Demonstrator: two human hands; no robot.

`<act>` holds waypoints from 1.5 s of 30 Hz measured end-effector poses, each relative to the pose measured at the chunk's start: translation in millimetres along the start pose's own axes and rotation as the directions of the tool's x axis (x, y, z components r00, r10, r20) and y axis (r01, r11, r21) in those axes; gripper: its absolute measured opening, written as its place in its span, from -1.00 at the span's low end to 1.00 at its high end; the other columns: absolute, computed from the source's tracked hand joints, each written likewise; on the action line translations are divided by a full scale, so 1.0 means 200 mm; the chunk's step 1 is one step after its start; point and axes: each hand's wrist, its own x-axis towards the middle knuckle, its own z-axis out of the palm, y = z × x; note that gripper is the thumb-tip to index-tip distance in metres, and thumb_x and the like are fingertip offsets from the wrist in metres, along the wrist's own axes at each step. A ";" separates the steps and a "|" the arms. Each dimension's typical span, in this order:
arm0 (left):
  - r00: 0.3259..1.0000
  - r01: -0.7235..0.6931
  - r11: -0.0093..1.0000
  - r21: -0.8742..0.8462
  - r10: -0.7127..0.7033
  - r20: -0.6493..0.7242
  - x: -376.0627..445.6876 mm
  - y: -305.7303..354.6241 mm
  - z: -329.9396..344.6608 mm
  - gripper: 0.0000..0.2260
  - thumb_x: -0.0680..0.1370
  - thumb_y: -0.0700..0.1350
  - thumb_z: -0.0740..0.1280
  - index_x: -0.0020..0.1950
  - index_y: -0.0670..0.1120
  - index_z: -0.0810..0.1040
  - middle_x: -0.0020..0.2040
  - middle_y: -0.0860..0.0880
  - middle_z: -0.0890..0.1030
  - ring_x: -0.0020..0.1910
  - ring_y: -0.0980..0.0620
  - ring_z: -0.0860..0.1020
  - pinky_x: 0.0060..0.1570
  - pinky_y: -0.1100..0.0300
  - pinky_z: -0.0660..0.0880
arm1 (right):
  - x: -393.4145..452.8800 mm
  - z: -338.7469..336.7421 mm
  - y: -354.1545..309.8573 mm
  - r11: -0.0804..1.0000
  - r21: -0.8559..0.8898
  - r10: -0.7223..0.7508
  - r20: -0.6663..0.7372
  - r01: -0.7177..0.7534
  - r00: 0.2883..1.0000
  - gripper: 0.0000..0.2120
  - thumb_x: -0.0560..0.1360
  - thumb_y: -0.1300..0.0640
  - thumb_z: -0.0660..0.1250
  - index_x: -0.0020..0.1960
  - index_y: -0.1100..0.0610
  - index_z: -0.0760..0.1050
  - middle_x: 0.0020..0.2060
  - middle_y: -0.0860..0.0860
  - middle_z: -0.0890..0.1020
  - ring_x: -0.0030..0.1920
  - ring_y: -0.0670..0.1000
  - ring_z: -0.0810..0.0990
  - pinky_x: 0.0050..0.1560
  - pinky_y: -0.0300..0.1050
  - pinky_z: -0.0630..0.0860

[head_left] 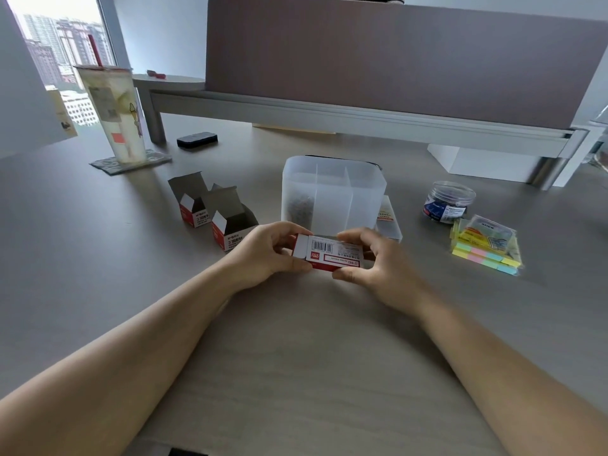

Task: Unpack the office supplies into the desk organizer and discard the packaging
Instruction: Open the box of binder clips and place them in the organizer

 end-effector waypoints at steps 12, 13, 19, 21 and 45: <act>0.998 0.053 0.993 -0.105 -0.057 -0.034 -0.01 -0.03 -0.12 -0.69 0.39 -0.39 0.33 -0.08 0.02 0.48 -0.12 0.00 0.59 -0.21 0.22 0.59 -0.18 0.40 0.53 | 0.00 -0.04 0.05 0.995 -0.018 0.103 0.015 -0.103 0.995 -0.59 0.35 0.24 0.42 0.18 0.15 0.43 0.03 -0.02 0.48 0.03 -0.09 0.46 -0.09 -0.56 0.36; 0.997 0.063 0.991 -0.122 -0.068 -0.042 -0.01 -0.03 -0.13 -0.68 0.39 -0.40 0.32 -0.08 0.01 0.48 -0.13 0.00 0.59 -0.23 0.21 0.59 -0.18 0.39 0.53 | 0.00 -0.05 0.06 0.993 -0.026 0.117 0.011 -0.117 0.993 -0.59 0.36 0.24 0.41 0.18 0.15 0.42 0.04 -0.02 0.49 0.02 -0.10 0.45 -0.12 -0.59 0.35; 0.989 0.073 0.971 -0.226 -0.099 -0.106 0.00 -0.04 -0.12 -0.67 0.38 -0.46 0.30 -0.09 -0.03 0.48 -0.24 -0.02 0.60 -0.20 0.01 0.52 -0.01 0.14 0.46 | -0.01 -0.08 0.09 0.975 -0.115 0.197 0.058 -0.189 0.979 -0.55 0.37 0.17 0.41 0.23 0.16 0.40 0.16 0.06 0.50 0.09 -0.07 0.44 0.09 -0.32 0.32; 0.988 0.077 0.968 -0.240 -0.107 -0.115 0.00 -0.03 -0.12 -0.66 0.38 -0.46 0.30 -0.10 -0.01 0.48 -0.22 -0.04 0.59 -0.22 0.02 0.53 -0.02 0.15 0.46 | 0.00 -0.07 0.08 0.968 -0.165 0.201 0.065 -0.189 0.977 -0.53 0.37 0.12 0.41 0.24 0.17 0.40 0.21 0.08 0.46 0.19 -0.01 0.42 0.19 -0.24 0.31; 0.975 0.037 0.998 -0.045 -0.046 -0.217 0.42 0.34 -0.12 -0.78 0.39 -0.23 0.41 -0.09 -0.08 0.40 -0.31 -0.03 0.42 -0.43 0.05 0.35 -0.43 0.22 0.36 | 0.50 -0.23 -0.17 0.964 0.214 0.177 -0.081 -0.156 0.981 -0.89 0.43 0.21 0.34 -0.14 0.16 0.40 -0.44 0.02 0.51 -0.54 -0.12 0.49 -0.51 -0.32 0.41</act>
